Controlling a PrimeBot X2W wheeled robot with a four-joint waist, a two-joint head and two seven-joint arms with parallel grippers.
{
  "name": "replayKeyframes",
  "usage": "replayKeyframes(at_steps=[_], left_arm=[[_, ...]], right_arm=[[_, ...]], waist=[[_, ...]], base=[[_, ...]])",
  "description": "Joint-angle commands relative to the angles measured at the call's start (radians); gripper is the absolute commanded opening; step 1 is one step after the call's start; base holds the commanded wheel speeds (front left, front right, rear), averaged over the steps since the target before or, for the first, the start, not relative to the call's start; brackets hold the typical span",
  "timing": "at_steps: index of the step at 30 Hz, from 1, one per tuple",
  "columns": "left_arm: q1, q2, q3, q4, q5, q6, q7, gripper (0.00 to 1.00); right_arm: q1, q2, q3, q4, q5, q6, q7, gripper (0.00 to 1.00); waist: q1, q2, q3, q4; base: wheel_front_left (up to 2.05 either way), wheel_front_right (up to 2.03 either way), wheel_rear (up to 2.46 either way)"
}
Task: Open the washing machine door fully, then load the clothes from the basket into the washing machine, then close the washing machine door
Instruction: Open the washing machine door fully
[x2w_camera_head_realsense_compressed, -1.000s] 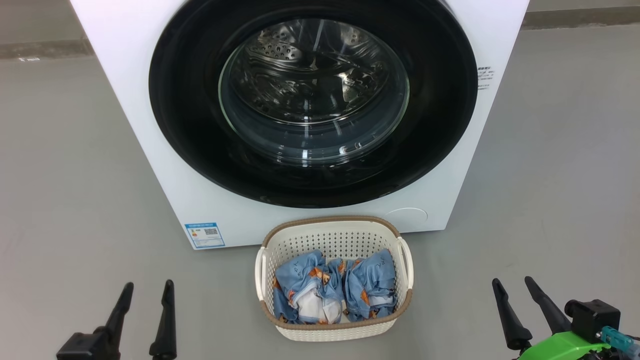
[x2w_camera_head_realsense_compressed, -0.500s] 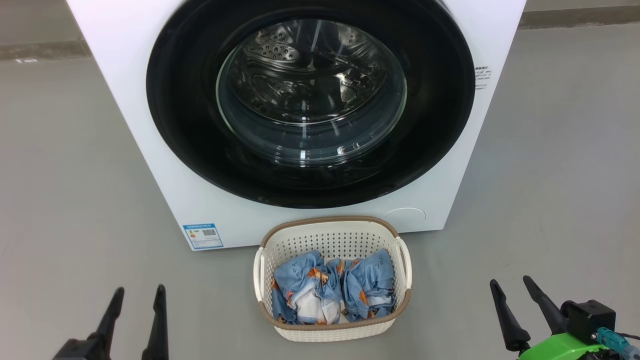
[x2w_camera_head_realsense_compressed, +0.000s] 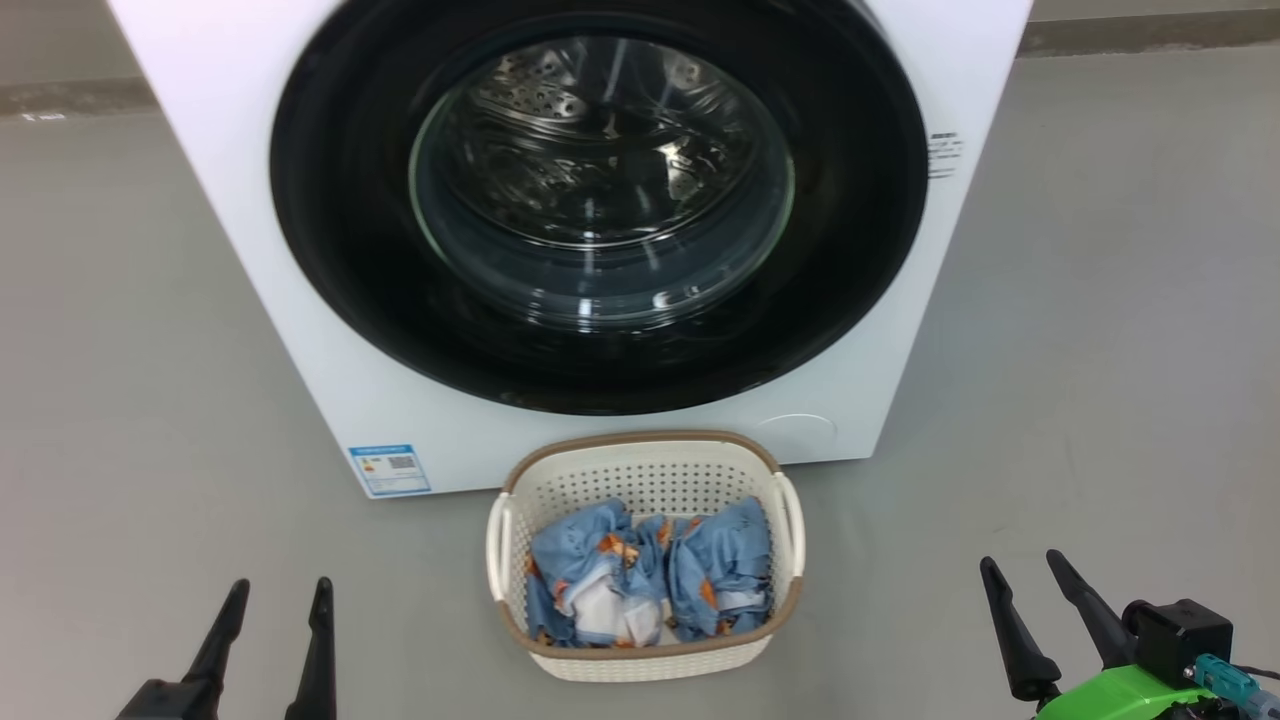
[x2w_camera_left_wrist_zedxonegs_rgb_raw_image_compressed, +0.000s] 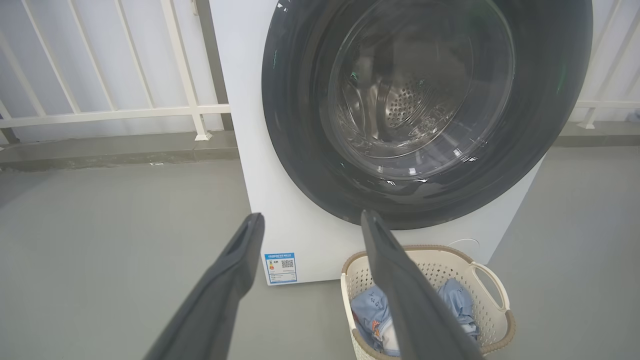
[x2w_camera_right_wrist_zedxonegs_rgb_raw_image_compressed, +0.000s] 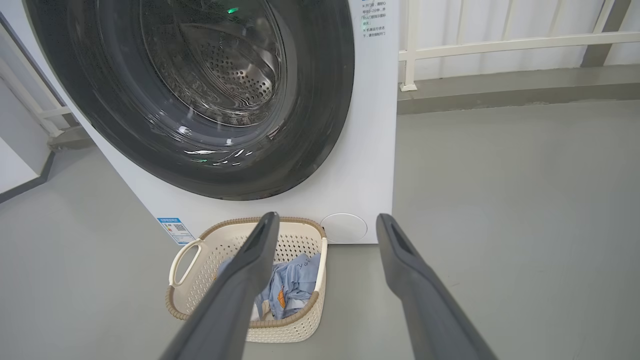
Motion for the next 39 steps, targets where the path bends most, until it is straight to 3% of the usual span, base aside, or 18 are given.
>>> replayKeyframes(at_steps=[1, 18, 24, 38, 39], left_arm=[[-0.030, 0.010, 0.039, -0.026, 0.015, -0.002, -0.007, 1.00], [-0.043, 0.007, 0.042, -0.033, 0.017, -0.002, -0.007, 1.00], [-0.046, 0.003, 0.032, -0.060, -0.039, -0.002, -0.007, 1.00], [-0.039, 0.006, 0.025, -0.062, -0.047, -0.002, -0.007, 1.00], [-0.039, 0.005, 0.024, -0.062, -0.048, -0.002, -0.007, 1.00]], right_arm=[[-0.012, -0.013, 0.018, -0.026, 0.002, 0.002, -0.012, 1.00], [-0.022, -0.008, 0.024, -0.027, 0.004, 0.002, -0.012, 1.00], [-0.023, -0.007, 0.021, -0.027, 0.005, 0.002, -0.012, 1.00], [-0.034, -0.009, 0.029, -0.026, 0.012, 0.002, -0.012, 1.00], [-0.037, -0.007, 0.031, -0.027, 0.016, 0.002, -0.012, 0.72]], waist=[[-0.0001, 0.0000, 0.002, 0.001], [-0.0001, 0.0000, 0.022, 0.000], [-0.0001, 0.0000, 0.025, -0.002], [-0.0001, 0.0000, 0.024, 0.005], [-0.0001, 0.0000, 0.025, 0.006]], base=[[0.93, 0.93, -1.86], [1.21, 1.21, -2.43], [1.11, 1.10, -2.21], [0.35, 0.35, -0.71], [0.00, 0.00, 0.00]])
